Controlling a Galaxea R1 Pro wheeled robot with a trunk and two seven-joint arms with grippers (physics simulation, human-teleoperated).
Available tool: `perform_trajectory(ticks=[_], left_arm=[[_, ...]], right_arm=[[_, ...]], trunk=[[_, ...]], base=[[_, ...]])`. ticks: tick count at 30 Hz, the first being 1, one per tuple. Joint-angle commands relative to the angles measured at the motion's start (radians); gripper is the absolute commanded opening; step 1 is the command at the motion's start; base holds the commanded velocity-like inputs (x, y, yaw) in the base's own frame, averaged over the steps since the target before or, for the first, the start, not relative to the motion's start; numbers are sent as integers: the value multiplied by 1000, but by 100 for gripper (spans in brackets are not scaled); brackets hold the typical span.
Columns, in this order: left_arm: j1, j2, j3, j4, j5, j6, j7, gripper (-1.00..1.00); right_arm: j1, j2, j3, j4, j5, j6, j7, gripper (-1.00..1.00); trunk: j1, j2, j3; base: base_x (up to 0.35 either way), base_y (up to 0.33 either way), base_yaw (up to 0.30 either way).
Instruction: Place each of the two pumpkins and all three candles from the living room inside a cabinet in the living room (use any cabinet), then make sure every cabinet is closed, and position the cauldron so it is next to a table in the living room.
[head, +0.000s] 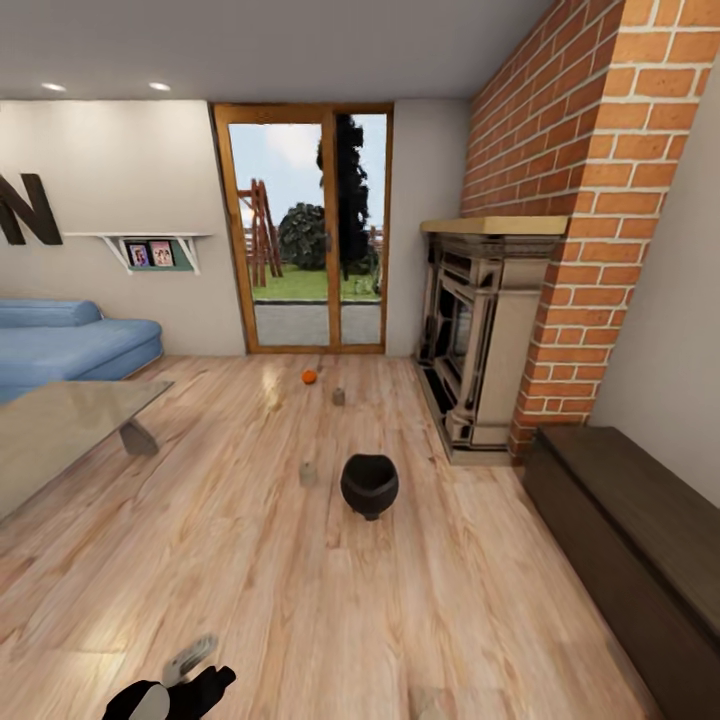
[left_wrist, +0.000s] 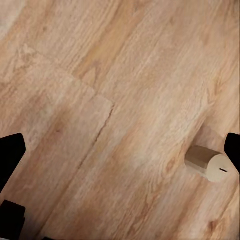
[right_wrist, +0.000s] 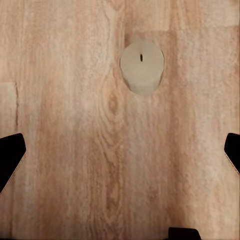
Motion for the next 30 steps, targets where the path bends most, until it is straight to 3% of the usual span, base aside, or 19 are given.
perform_trajectory(ticks=[1, 30], left_arm=[[0, 1, -5, -2, 10, 1, 10, 100], [0, 0, -5, -2, 11, 0, 10, 100]], right_arm=[[-1, -1, 6, 1, -11, -4, 2, 100], [-1, -2, 6, 1, -12, -4, 2, 100]], trunk=[[0, 0, -1], [0, 0, -4]], base=[[319, 0, 24], [129, 5, 1]])
